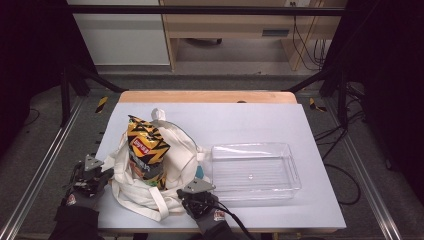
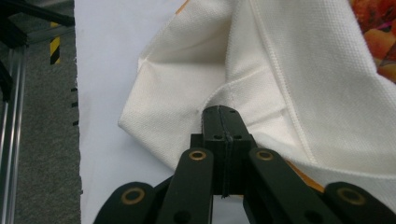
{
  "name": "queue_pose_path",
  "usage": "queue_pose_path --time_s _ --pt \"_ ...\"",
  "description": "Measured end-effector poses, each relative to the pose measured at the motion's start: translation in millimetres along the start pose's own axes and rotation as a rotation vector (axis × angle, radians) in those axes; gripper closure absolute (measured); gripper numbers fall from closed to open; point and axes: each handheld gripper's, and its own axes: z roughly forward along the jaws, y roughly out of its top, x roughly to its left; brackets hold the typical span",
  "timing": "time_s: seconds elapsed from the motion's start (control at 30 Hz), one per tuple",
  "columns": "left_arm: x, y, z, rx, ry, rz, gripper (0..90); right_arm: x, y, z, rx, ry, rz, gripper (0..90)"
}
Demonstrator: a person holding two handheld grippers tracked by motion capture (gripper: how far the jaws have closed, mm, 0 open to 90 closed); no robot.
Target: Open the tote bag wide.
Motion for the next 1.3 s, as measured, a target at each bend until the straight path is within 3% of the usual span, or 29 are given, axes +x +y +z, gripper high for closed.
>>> queue_pose_path --time_s 0.2,0.33,0.47,0.5,0.53,0.57,0.67,0.73,0.83,1.0,1.3 --pt "-1.2 0.6 1.0 0.013 0.002 0.009 89.8 0.6 0.3 0.6 0.006 -0.005 -0.007 90.0" --pt "0.6 0.6 -1.5 -0.003 -0.006 -0.004 89.7 0.0 0.2 0.0 -0.003 -0.002 0.002 90.0" --pt "5.6 1.6 -12.7 -0.074 -0.035 -0.037 87.3 -0.5 1.6 -4.8 -0.052 0.016 0.008 83.7" --pt "6.5 2.1 -16.4 -0.102 -0.041 -0.039 87.3 -0.5 1.6 -4.8 -0.052 0.016 0.008 83.7" --pt "6.5 3.4 -23.3 -0.162 -0.055 -0.053 83.2 -0.2 3.9 -8.7 -0.073 0.016 0.009 79.9" --pt "6.5 3.4 -23.3 -0.162 -0.055 -0.053 81.1 0.1 5.7 -10.8 -0.082 0.016 0.008 77.4" --pt "3.7 7.4 -36.1 -0.244 -0.069 -0.041 75.6 1.5 12.2 -18.2 -0.115 0.018 0.0 71.3" --pt "2.9 8.6 -39.1 -0.263 -0.068 -0.038 73.4 1.8 14.6 -20.4 -0.124 0.021 -0.002 69.8" --pt "1.1 14.1 -50.6 -0.311 -0.059 -0.049 62.6 -0.9 22.9 -28.4 -0.155 0.012 -0.014 63.6" --pt "-1.7 22.0 -62.3 -0.36 -0.078 -0.062 55.2 -9.4 30.8 -40.1 -0.198 0.008 -0.001 58.7" --pt "-11.4 35.9 -73.7 -0.386 -0.102 -0.055 41.6 -23.7 48.9 -65.1 -0.264 -0.009 0.019 54.0"
